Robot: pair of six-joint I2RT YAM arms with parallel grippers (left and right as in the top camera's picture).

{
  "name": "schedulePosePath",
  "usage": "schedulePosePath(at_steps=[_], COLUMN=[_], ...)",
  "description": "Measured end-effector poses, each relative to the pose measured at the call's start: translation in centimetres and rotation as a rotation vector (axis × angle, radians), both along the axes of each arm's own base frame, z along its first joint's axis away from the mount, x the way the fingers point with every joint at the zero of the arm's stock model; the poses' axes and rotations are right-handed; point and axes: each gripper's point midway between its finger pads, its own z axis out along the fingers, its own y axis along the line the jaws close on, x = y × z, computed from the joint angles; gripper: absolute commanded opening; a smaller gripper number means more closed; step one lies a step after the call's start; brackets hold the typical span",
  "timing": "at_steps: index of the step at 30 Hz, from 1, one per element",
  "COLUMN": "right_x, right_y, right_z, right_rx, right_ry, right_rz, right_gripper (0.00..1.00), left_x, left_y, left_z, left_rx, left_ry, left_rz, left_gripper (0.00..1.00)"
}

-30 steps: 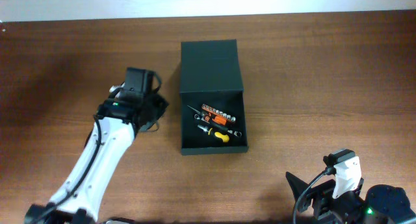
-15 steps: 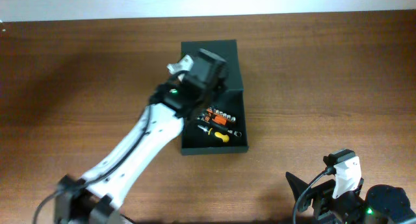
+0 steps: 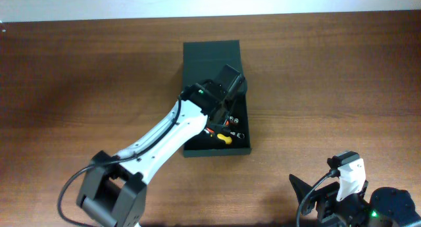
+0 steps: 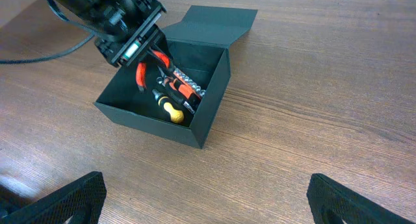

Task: Pack container
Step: 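Lift the red pliers into the box and open the left gripper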

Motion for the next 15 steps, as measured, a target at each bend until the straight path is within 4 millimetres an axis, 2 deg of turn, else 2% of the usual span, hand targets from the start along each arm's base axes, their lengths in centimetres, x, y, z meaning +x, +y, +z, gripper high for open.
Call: schedulePosePath(at_steps=[12, 15], right_x=[0.0, 0.0], right_y=[0.0, 0.0], right_z=[0.0, 0.0], right_rx=[-0.001, 0.0], right_ry=[0.0, 0.0], right_rz=[0.0, 0.0], right_gripper=[0.99, 0.99], left_x=[-0.6, -0.3], left_y=[0.2, 0.3], left_z=[-6.0, -6.5], left_rx=[0.048, 0.042], left_ry=[0.148, 0.16], left_rz=[0.084, 0.091], left_gripper=[0.03, 0.16])
